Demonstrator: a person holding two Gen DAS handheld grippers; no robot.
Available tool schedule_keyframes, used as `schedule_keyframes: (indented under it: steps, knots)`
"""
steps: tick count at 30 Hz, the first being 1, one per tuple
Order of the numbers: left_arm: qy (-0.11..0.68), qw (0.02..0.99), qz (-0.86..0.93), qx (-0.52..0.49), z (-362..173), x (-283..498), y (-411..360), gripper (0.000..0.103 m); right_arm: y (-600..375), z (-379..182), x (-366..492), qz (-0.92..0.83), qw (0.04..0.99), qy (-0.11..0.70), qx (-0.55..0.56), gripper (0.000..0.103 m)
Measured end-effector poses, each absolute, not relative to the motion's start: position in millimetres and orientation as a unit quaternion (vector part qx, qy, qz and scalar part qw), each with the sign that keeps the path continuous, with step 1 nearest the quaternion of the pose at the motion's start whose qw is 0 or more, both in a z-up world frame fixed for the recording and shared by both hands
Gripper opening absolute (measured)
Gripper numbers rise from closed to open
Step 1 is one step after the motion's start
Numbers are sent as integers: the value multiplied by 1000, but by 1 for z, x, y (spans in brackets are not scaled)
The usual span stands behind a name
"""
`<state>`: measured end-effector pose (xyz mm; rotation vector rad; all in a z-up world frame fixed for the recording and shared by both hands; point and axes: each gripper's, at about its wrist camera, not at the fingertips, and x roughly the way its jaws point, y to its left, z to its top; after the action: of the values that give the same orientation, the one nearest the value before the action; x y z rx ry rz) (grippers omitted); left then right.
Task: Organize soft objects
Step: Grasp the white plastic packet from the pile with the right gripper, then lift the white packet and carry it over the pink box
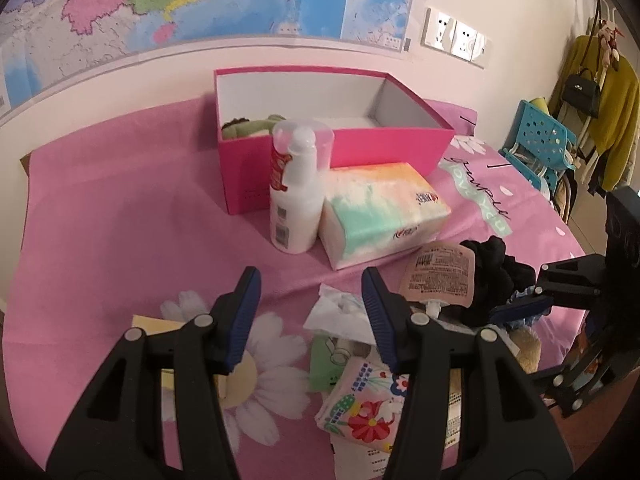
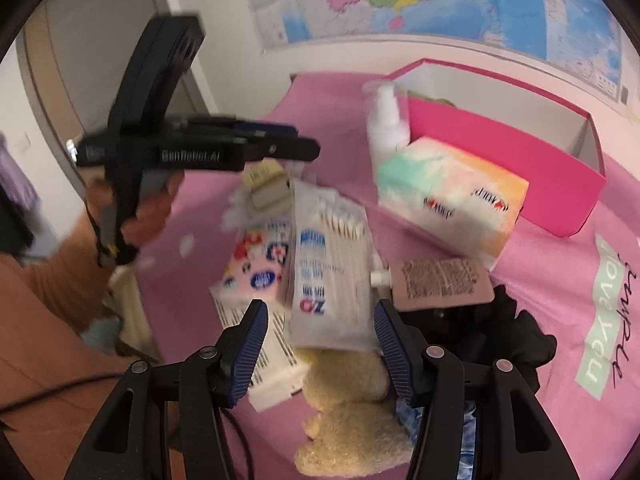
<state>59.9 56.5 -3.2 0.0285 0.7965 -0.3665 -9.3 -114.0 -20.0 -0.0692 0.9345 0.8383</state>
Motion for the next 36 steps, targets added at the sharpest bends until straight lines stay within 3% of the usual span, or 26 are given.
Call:
schedule_keyframes:
  steps: [5,7,12,20,22,32,36]
  knots:
    - [388,902,-187,8,-5,59,57,54,-115,-30,-15,370,821,430,-67,53]
    - [389,901,-190,5,-6,60,56,54,-120,-30,-12,373,822,427,-53,40]
    - [395,896,-205,-10,-9,66,59,54,-132,-20,-7,387,824,412,-22,24]
    - [393,886,-245,-25,-8,75,58,58,-163,-16,17,380,826,411,56,20]
    - [397,882,-253,-18,-10,77,54,58,-168,-19,23,375,826,414,74,14]
    - [440,856,-271,21,-33,101,28,59,-189,-34,47,352,818,432,144,14]
    - [444,849,-285,28,-35,108,22,69,-194,-37,50,344,819,432,157,15]
